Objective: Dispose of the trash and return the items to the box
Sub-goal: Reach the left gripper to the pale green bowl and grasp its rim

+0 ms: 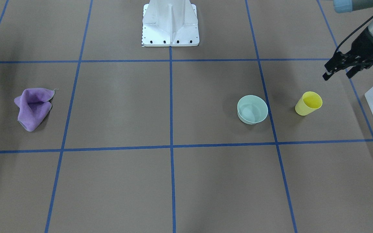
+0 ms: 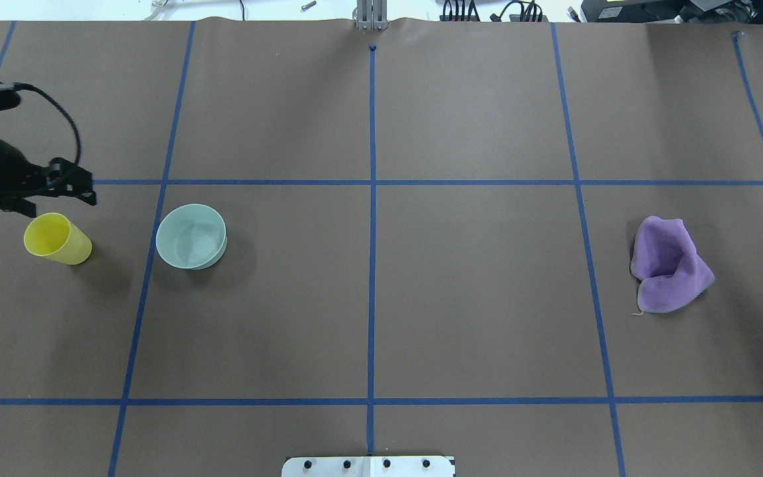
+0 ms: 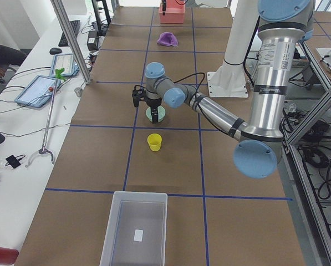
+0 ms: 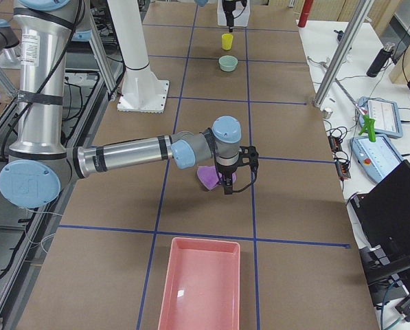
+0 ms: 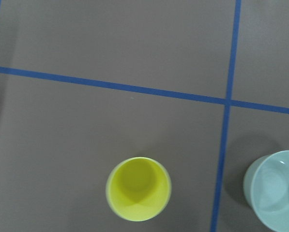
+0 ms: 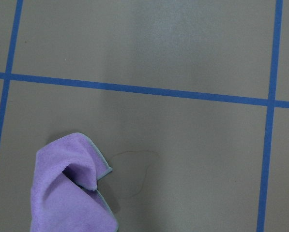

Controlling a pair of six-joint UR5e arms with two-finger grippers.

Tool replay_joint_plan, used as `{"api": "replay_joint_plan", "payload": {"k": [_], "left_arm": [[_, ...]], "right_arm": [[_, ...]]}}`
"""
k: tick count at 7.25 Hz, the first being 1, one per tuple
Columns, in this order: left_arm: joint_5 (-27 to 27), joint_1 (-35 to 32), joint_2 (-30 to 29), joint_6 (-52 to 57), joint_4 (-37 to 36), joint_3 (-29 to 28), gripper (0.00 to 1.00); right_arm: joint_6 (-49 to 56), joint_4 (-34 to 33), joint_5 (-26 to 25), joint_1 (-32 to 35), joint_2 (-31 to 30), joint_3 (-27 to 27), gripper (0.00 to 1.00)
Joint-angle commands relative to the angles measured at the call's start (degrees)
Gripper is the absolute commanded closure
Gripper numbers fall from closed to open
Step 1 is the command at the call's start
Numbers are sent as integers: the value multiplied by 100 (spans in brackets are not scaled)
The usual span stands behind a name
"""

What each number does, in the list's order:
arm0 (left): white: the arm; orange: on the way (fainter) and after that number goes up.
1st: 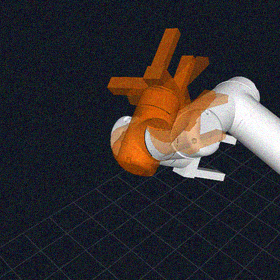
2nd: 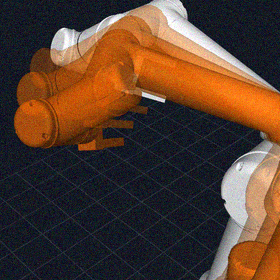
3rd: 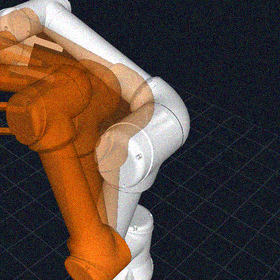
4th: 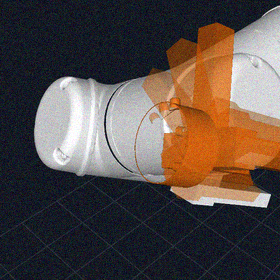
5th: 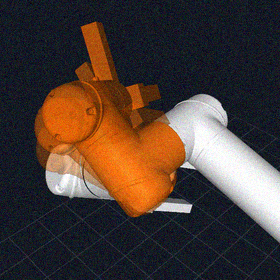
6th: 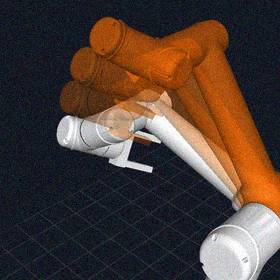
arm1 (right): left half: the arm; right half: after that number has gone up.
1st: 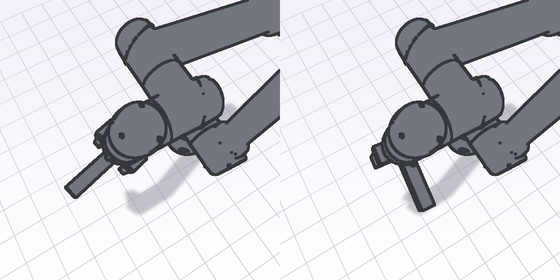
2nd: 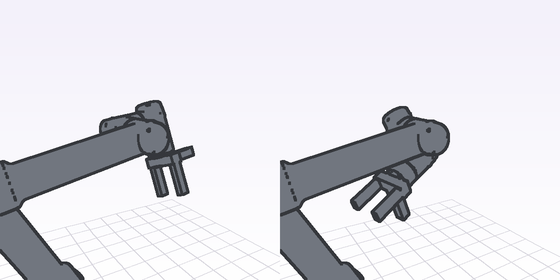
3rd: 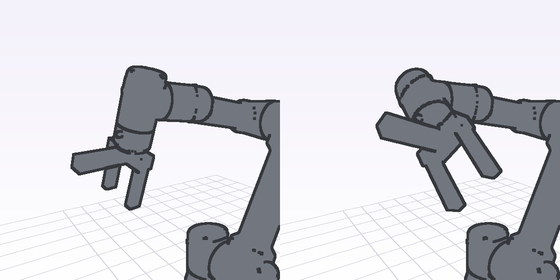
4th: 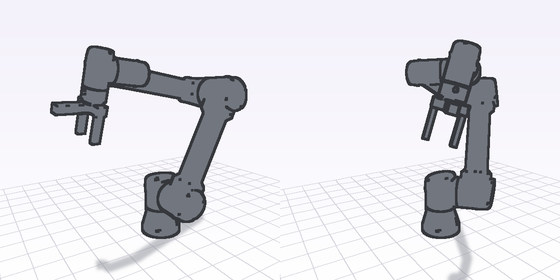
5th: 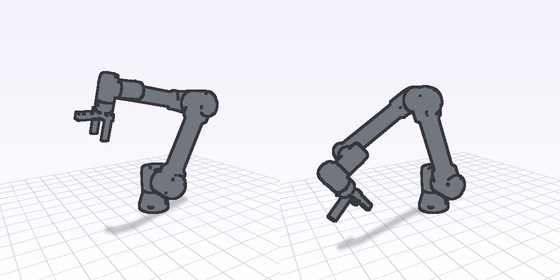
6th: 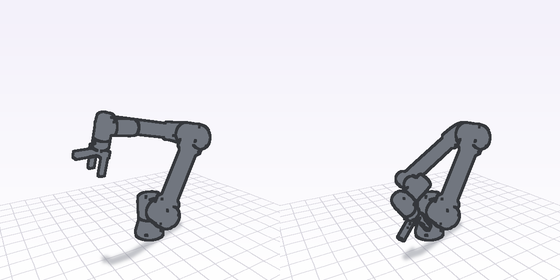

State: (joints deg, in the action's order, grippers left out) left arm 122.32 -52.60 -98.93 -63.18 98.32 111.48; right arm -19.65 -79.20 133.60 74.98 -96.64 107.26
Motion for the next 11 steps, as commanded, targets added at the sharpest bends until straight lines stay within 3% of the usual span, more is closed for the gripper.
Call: {"api": "replay_joint_plan", "payload": {"k": [1,5,6,7,8,11], "left_arm": [[-618,757,-845,-833,29,-800,4],[-656,987,-777,-854,335,-1301,12],[-648,997,-795,-897,624,-1487,22],[-648,1006,-777,-1011,653,-1497,44],[-622,1006,-795,-1160,653,-1489,96],[-455,1006,-812,-1197,601,-1375,100]], "right_arm": [[-4,2,8,-1,5,-3,0],[-4,2,17,-1,5,-12,0],[-4,2,17,-1,5,-3,0],[-4,2,17,-10,5,-12,0],[-4,2,35,-1,5,-3,0],[-4,2,26,-19,48,-108,0]]}}
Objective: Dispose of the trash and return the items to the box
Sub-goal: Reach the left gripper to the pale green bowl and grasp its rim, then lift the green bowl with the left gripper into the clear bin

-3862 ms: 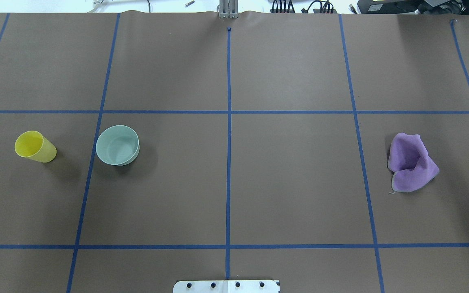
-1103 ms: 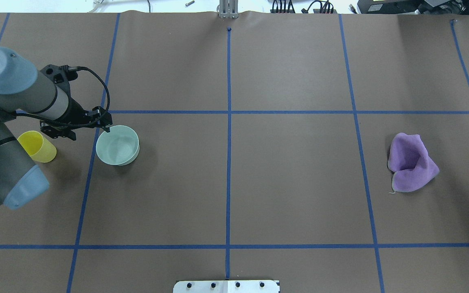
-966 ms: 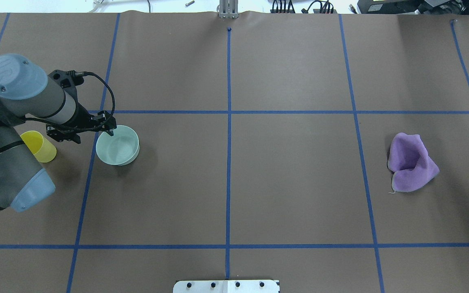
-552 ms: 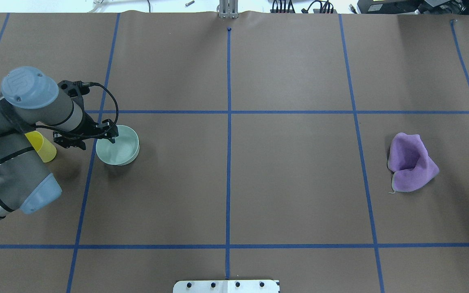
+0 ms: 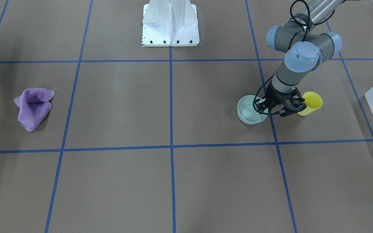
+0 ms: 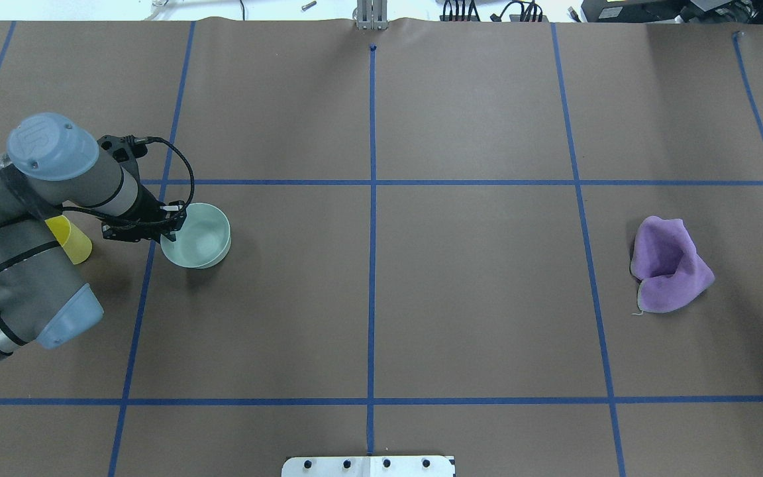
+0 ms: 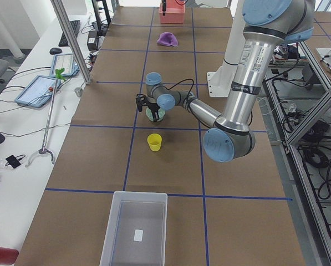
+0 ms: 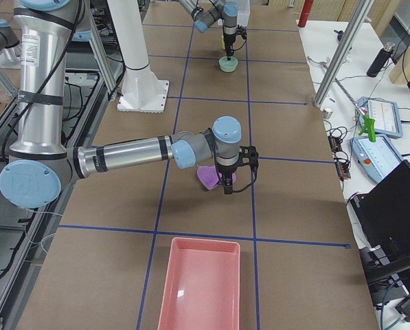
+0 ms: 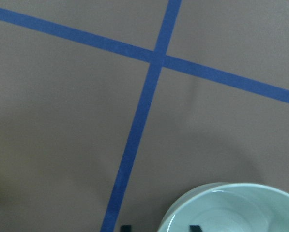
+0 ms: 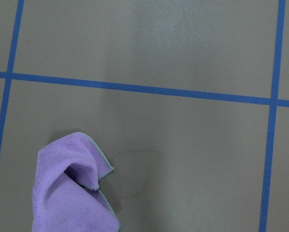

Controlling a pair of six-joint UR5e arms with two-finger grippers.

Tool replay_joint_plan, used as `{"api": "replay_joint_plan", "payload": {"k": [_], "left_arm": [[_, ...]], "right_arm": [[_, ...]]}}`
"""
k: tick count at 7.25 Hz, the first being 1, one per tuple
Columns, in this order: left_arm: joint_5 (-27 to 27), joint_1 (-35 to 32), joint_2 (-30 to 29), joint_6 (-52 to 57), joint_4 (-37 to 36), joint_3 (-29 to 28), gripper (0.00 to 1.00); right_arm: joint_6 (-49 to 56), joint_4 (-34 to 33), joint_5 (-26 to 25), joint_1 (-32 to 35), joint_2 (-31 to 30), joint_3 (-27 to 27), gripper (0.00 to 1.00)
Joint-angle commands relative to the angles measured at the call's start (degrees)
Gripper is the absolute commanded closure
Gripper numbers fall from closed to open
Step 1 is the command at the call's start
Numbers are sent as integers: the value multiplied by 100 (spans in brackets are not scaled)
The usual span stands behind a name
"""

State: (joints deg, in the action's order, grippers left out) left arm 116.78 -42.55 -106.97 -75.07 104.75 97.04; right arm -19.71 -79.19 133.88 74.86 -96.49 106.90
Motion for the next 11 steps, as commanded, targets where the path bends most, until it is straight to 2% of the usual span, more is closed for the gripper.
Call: {"api": "replay_joint_plan", "payload": {"k": [1,2,3,4,5,6,8,10,11], "left_arm": [[421,-104,18,-8,-51,400,100],[721,-557,71,27,-173,751,100],[1341,-1223,167,88,-287,998,100],[1704,-1960,446,863,-314,1157,100],[2030,-2620,1128,2368,-314,1150,100],[2042,-3166,1735,4106,-332,959,100],[2329,-4694,1838,7052,-314,-634,100],[2420,-5393,1558,8355,-297,-1859,100],[2420,-5456,1504,8707,-253,-2474,100]], "right_arm": [[-7,0,-11,-59,51,-125,0],[-7,0,-11,-68,86,-125,0],[-7,0,-11,-77,95,-134,0],[-7,0,-11,-77,95,-134,0],[-7,0,-20,-103,95,-134,0],[-7,0,-20,-104,95,-134,0],[-7,0,-20,-112,121,-134,0],[-7,0,-29,-121,148,-125,0],[-7,0,-29,-130,148,-134,0]]}}
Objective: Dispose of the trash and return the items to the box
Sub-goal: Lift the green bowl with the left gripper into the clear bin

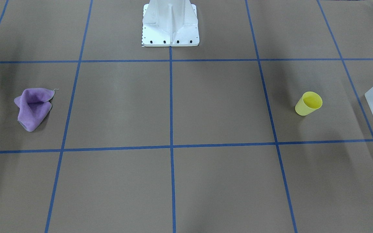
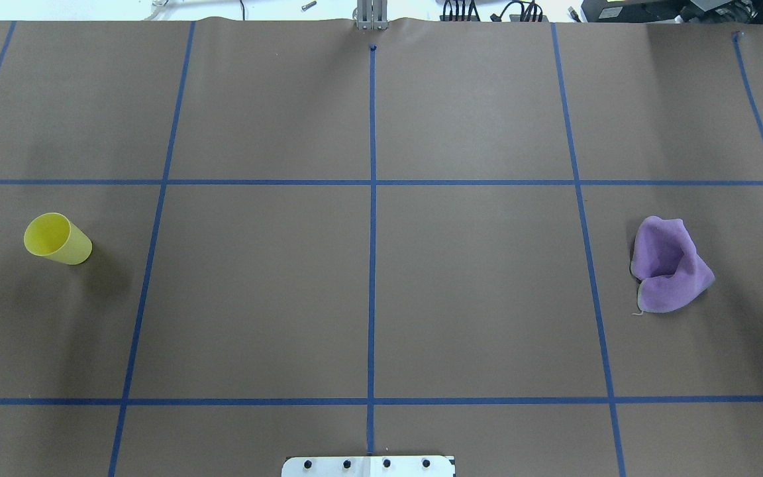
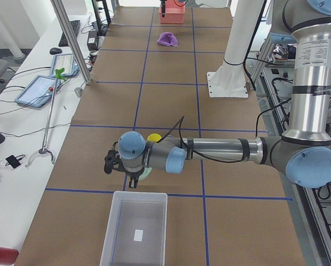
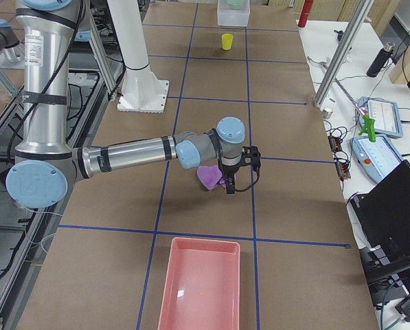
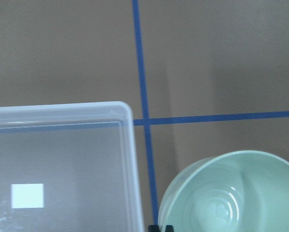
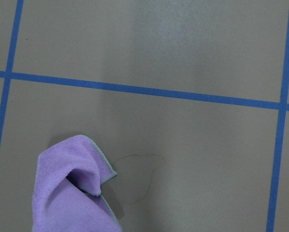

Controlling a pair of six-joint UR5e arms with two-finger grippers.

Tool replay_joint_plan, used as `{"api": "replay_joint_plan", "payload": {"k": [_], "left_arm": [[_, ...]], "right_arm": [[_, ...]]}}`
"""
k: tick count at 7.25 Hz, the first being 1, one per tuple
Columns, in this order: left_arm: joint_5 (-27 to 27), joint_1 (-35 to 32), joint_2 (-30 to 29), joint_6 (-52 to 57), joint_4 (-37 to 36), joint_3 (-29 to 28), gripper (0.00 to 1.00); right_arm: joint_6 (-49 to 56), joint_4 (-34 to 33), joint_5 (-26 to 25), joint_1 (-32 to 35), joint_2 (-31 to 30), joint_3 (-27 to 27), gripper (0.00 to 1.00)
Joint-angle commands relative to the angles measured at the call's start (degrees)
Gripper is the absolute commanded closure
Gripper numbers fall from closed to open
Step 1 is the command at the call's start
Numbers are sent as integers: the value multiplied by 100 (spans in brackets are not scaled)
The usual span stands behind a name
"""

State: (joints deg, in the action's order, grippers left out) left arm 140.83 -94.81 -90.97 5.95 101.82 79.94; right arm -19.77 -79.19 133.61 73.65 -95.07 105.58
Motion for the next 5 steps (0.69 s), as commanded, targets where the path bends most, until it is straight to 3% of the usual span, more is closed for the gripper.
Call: {"api": "replay_joint_plan", "payload": {"k": [1,4,5], "left_arm": [[15,-231,-270,609,101,-1135,100],[15,-231,-464,530,390,-1673,100],[6,-222,-639,530,696,-2101,100]], "right_arm": [[0,0,-1,-26,6,-11,0],[0,27,-1,-26,-2,-56,0],[0,27,7,-26,6,-47,0]]}}
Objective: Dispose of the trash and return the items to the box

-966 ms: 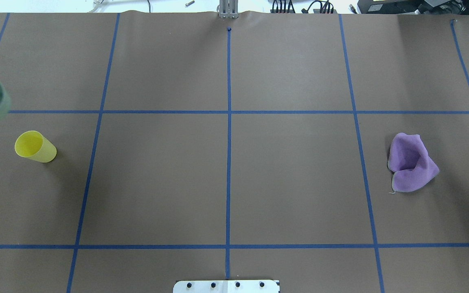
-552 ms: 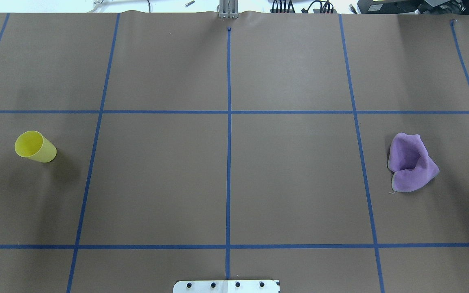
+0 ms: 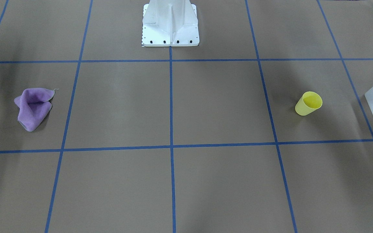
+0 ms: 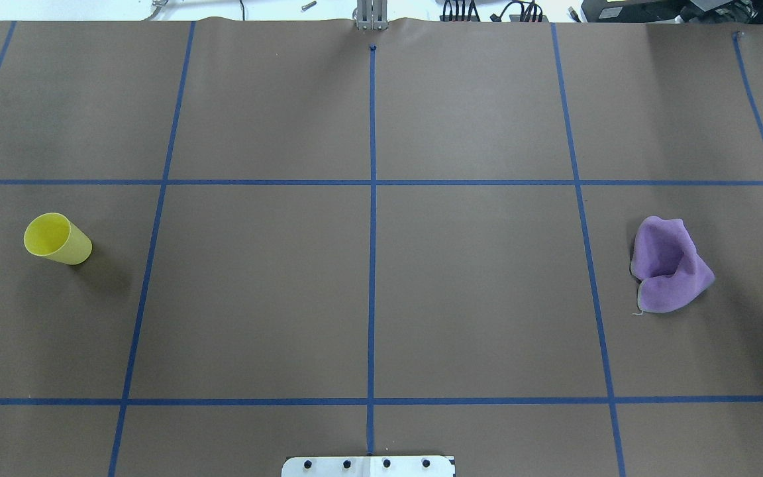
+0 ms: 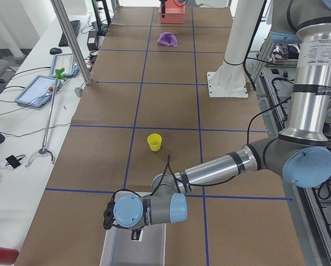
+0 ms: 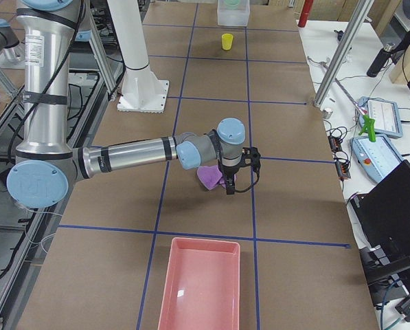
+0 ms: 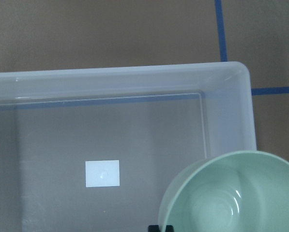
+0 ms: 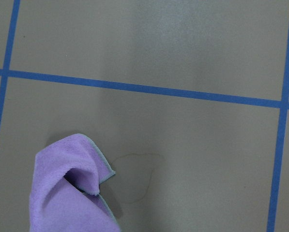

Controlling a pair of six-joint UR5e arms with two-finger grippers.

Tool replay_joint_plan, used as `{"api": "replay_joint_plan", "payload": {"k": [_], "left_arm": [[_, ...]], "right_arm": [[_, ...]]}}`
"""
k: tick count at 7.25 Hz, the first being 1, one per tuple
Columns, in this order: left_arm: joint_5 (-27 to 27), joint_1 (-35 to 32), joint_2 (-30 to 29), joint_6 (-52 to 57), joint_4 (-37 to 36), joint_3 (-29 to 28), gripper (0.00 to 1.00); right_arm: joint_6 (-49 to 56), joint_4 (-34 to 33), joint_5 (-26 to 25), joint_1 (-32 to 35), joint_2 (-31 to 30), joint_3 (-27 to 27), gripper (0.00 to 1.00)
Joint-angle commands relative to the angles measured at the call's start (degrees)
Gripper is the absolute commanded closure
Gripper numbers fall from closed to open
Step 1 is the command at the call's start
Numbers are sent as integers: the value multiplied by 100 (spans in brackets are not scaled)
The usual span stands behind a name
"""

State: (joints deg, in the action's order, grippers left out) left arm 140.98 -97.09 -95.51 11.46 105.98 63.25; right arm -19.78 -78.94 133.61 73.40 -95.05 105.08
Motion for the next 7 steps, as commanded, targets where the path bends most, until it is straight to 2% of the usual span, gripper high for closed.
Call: {"api": "replay_joint_plan", "payload": {"k": [1,3,4,5,7], "left_arm": [[-9,5,-187,-29,492,-611,100],[0,14,-196,-344,703,-630,100],[26,23,-187,-346,757,-586,31],[61,14,-152,-555,749,-325,3],[88,40,66,-2159,731,980,2]], "right_arm": [[0,1,-2,-1,4,4,0],[-9,1,16,-1,-4,13,0],[-9,1,16,-1,-4,13,0],[0,1,7,-1,-4,4,0],[-9,1,16,-1,4,13,0]]}}
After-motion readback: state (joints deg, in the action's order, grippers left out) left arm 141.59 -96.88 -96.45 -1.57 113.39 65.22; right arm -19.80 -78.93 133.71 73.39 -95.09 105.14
